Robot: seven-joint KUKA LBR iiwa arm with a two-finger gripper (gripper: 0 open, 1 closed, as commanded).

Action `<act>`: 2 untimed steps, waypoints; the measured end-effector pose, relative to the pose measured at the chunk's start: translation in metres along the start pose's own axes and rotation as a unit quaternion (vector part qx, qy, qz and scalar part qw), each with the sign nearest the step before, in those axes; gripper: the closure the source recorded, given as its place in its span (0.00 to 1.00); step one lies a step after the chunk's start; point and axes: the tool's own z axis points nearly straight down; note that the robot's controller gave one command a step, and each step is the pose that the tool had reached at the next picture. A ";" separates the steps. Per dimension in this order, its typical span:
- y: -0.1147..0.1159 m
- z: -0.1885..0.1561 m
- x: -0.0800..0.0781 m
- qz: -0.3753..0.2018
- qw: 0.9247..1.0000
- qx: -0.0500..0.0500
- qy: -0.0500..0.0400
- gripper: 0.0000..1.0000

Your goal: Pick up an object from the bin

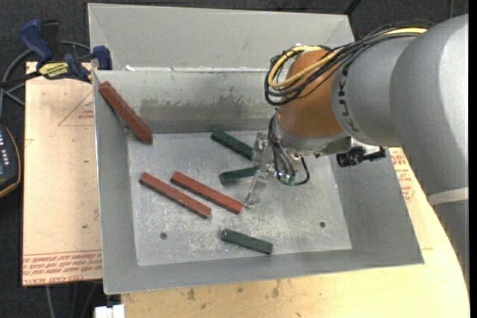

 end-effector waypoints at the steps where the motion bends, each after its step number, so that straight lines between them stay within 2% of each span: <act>1: 0.001 -0.003 0.000 -0.001 1.000 0.000 0.000 1.00; 2: -0.027 -0.003 0.018 -0.079 0.997 0.000 0.000 1.00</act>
Offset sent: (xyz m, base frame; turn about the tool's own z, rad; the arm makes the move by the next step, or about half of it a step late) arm 0.0000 0.0000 0.0000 0.0000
